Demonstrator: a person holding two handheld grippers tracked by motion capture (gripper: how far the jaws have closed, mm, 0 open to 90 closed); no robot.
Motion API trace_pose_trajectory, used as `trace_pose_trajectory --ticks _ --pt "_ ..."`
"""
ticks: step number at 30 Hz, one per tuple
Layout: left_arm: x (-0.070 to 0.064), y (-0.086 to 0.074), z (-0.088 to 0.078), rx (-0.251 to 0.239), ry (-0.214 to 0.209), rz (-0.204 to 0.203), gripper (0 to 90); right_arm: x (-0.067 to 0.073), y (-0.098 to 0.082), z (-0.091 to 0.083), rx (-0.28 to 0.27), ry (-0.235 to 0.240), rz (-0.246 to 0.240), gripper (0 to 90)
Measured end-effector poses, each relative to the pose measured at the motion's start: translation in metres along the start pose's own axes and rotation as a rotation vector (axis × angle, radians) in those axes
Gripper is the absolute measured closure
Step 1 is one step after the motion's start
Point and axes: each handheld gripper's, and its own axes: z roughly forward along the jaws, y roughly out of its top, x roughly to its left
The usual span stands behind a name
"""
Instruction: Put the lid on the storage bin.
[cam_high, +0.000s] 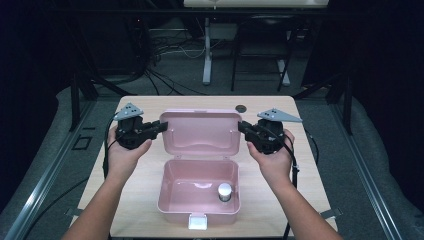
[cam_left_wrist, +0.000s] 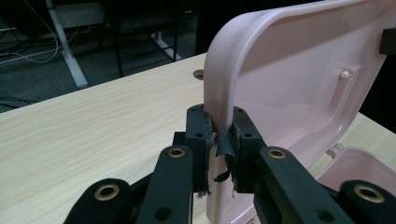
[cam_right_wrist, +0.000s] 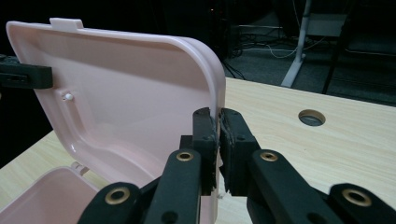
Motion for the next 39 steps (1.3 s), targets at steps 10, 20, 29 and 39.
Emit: trace_pose_trajectory --ticks 10,20,29,39 --pt "0.004 0.001 0.000 -0.007 0.000 0.009 80.1 0.001 0.002 0.005 -0.012 -0.018 -0.022 86.3" --pt "0.007 0.001 0.000 -0.012 -0.014 0.003 79.8 0.003 0.001 0.007 -0.030 -0.023 -0.024 86.2" --pt "0.003 -0.001 -0.008 -0.017 -0.027 0.018 78.7 0.006 -0.002 -0.004 -0.034 0.009 -0.026 84.4" --pt "-0.002 -0.004 -0.016 -0.024 -0.039 0.026 77.2 0.011 -0.005 -0.014 -0.037 0.027 -0.037 82.9"
